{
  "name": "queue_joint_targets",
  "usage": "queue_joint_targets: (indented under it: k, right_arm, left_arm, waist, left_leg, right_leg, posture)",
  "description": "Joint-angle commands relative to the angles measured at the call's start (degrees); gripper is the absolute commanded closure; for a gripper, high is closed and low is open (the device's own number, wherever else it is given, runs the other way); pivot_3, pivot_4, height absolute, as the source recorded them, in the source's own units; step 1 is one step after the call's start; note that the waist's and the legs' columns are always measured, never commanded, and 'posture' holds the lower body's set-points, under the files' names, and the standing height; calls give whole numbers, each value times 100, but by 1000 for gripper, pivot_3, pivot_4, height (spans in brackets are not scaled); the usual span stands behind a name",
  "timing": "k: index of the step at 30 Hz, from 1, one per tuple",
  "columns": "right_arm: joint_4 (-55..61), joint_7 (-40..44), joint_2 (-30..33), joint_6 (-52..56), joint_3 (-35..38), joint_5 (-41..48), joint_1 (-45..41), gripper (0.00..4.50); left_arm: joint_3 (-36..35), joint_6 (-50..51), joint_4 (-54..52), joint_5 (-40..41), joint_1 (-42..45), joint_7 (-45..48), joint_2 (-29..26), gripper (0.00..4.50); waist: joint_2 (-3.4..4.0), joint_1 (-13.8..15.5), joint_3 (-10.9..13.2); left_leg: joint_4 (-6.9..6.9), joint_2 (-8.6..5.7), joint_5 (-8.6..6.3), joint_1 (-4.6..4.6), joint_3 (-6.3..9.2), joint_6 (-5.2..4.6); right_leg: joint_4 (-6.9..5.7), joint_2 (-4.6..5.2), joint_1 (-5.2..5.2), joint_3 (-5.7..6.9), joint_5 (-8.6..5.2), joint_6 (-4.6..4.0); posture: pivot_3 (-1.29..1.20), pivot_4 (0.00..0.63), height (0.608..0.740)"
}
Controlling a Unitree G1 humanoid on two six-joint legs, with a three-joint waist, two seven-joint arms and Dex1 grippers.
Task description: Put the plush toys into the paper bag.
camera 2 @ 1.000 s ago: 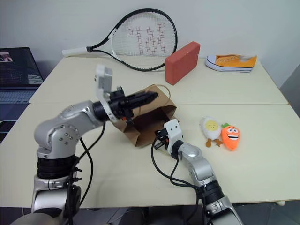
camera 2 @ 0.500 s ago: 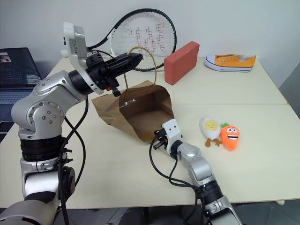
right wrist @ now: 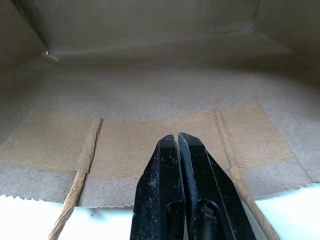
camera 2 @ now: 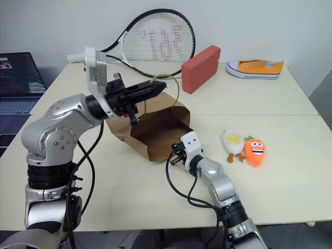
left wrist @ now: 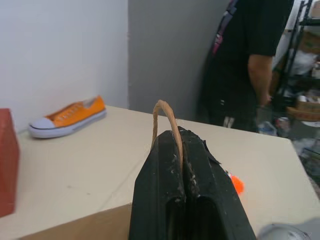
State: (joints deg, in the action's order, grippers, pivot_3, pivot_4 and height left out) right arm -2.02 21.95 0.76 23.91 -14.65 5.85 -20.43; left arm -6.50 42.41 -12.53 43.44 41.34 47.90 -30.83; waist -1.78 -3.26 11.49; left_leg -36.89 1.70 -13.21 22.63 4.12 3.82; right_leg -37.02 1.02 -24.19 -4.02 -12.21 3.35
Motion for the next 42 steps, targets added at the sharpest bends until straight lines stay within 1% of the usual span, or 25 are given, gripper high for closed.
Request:
queue_joint_targets:
  k: [1, 7, 12, 13, 15, 17, 21, 25, 28, 30, 33, 35, 39, 42]
  right_arm:
    - [537, 101, 52, 47, 29, 126, 81, 4410]
    - [1153, 216, 299, 203, 123, 226, 158, 4410]
    - [2293, 426, 750, 889, 487, 755, 254, 4410]
    - [2497, 438, 865, 1036, 630, 865, 255, 4262]
    - [2878, 523, 1165, 1350, 957, 1134, 261, 3811]
    - [3180, 598, 1498, 1655, 1329, 1404, 269, 3118]
    - [3567, 708, 2122, 2079, 1961, 1817, 347, 1694]
    - [3674, 891, 2912, 1887, 2073, 1541, 700, 274]
    - [3551, 936, 3497, 1410, 1899, 948, 1294, 274]
    - [3493, 858, 3694, 1286, 1799, 685, 1602, 274]
    - [3350, 589, 3645, 1099, 1682, 365, 1836, 274]
    - [3238, 380, 3509, 1163, 1595, 209, 1884, 274]
    - [2887, 189, 3232, 1021, 1324, -44, 1764, 274]
    - [2455, -43, 3067, 815, 1093, -393, 1582, 274]
  left_arm:
    - [33, 73, -329, 185, -35, 93, -67, 4500]
    - [112, 118, -444, 240, -126, 96, -50, 4500]
    - [213, 84, -467, 178, -214, 96, -70, 4500]
    - [229, 75, -469, 170, -234, 88, -57, 4500]
    - [266, 58, -479, 162, -265, 62, -24, 4500]
    - [307, 33, -491, 149, -302, 52, -2, 4500]
    - [341, -9, -473, 144, -357, 61, 11, 4500]
    - [372, -17, -464, 177, -379, 114, 20, 4500]
    - [418, 14, -497, 207, -434, 195, 13, 4500]
    - [451, 13, -517, 183, -477, 240, 3, 4500]
    - [476, 19, -541, 179, -507, 273, 2, 4500]
    - [494, 32, -557, 191, -530, 304, -19, 4500]
    - [509, 11, -534, 140, -550, 339, -31, 4500]
    - [480, -2, -521, 117, -555, 330, -46, 4500]
  waist:
    - [0, 3, 0]
    - [0, 2, 0]
    - [0, 4, 0]
    - [0, 5, 0]
    - [0, 7, 0]
    - [0, 16, 0]
    - [0, 15, 0]
    - [0, 16, 1]
    - [0, 19, 1]
    - [-1, 22, 1]
    - [-1, 10, 1]
    - [-1, -5, 1]
    - [-2, 0, 1]
    - [-2, -3, 1]
  left_leg:
    - [1, 0, 0, 1, 1, 0]
    - [-1, 0, 0, 2, 2, 0]
    - [1, 0, 0, 4, 3, 0]
    - [1, 0, 0, 4, 3, 0]
    - [0, 0, 0, 6, 4, 0]
    - [-2, -1, 0, 6, 4, 0]
    - [-2, -2, 0, 6, 3, 0]
    - [1, -2, 0, 7, 3, 0]
    - [1, -2, 0, 8, 2, 0]
    - [0, -3, 0, 8, 1, 0]
    - [-5, -3, 0, 7, 0, -1]
    - [-6, -3, 0, 5, -6, -1]
    - [-6, -2, 0, 3, -6, -1]
    - [-6, -3, 0, 5, -6, -1]
  right_leg:
    - [0, 0, 0, 1, 0, 0]
    - [2, 0, 1, 1, -1, -2]
    - [2, 0, -1, 2, -2, -2]
    - [2, 0, -1, 2, -2, -2]
    - [4, 0, 0, 3, -2, -3]
    - [5, 0, 0, 2, -12, -20]
    - [6, 0, 1, 1, -14, -23]
    - [7, 0, -1, 2, -15, -25]
    - [8, 0, 0, 1, -21, -34]
    - [10, 0, 0, 1, -22, -35]
    - [9, 1, 0, -2, -22, -36]
    - [8, 1, 0, -6, -22, -36]
    - [7, 0, 1, -6, -22, -36]
    - [8, 0, 1, -6, -22, -36]
  posture:
    - [0, 150, 740]
    - [0, 150, 740]
    - [0, 150, 740]
    - [0, 150, 740]
    - [0, 150, 740]
    - [0, 150, 740]
    - [0, 150, 740]
    - [0, 150, 740]
    - [0, 150, 740]
    - [0, 150, 740]
    - [0, 150, 740]
    - [0, 150, 740]
    - [0, 150, 740]
    - [0, 150, 740]
